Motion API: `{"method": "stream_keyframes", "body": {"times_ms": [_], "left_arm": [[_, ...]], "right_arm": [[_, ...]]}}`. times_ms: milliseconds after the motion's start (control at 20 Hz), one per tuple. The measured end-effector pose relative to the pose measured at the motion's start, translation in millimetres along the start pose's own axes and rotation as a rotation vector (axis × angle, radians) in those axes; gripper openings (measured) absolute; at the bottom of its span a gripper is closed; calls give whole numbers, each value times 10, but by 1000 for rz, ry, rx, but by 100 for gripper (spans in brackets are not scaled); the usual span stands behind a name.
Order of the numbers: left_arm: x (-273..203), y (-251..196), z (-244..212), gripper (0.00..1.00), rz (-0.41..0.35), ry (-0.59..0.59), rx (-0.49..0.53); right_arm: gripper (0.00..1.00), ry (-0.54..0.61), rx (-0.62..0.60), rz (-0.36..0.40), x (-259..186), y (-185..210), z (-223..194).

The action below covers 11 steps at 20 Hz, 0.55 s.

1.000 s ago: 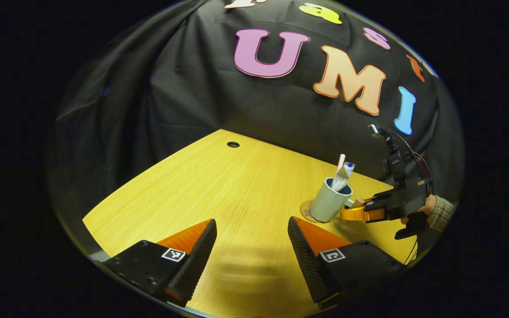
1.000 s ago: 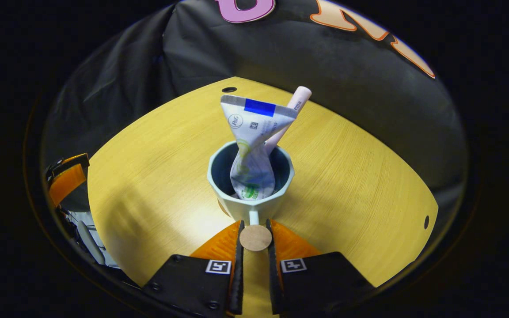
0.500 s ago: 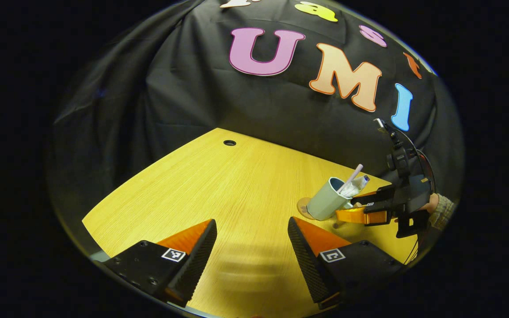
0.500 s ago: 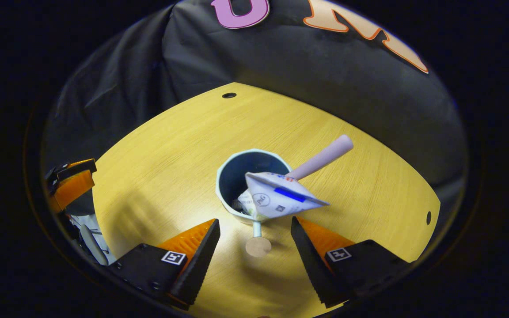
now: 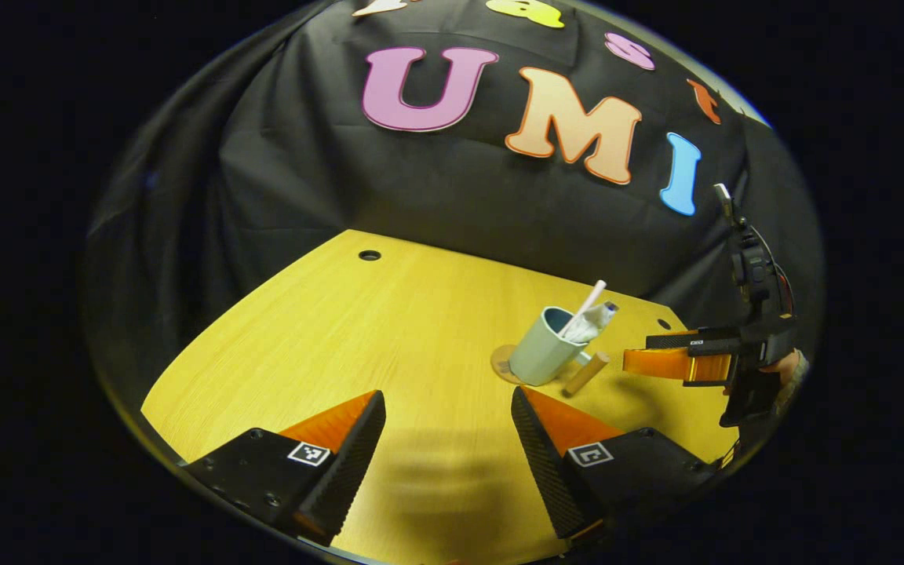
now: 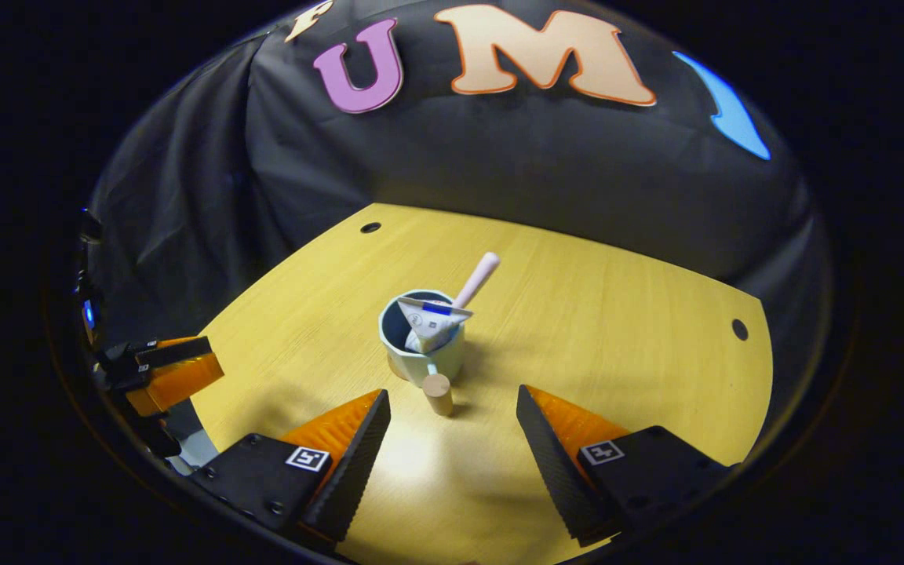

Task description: Put the toothbrush and toothpaste on the desktop into the cup, then pick up the cup and place it on the coaster on the desktop.

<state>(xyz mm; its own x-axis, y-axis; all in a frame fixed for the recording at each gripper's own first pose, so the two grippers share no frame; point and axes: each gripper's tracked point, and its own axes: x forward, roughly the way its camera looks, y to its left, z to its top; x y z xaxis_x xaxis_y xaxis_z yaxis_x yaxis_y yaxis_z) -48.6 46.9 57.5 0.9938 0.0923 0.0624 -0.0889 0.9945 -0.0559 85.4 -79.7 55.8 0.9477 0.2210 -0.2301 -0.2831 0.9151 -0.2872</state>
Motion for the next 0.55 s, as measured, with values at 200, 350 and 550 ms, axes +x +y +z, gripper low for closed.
{"method": "stream_keyframes", "body": {"times_ms": [200, 350, 550], "left_arm": [[77, -327, -14, 93, -90, 20, 35], [73, -531, -75, 94, -146, 48, 55], [52, -714, -193, 94, -185, 83, 81]], "right_arm": [[99, -67, 69, -82, -420, -140, -103], [96, -104, 153, -135, -656, -227, -215], [99, -132, 228, -184, -893, -356, -359]]}}
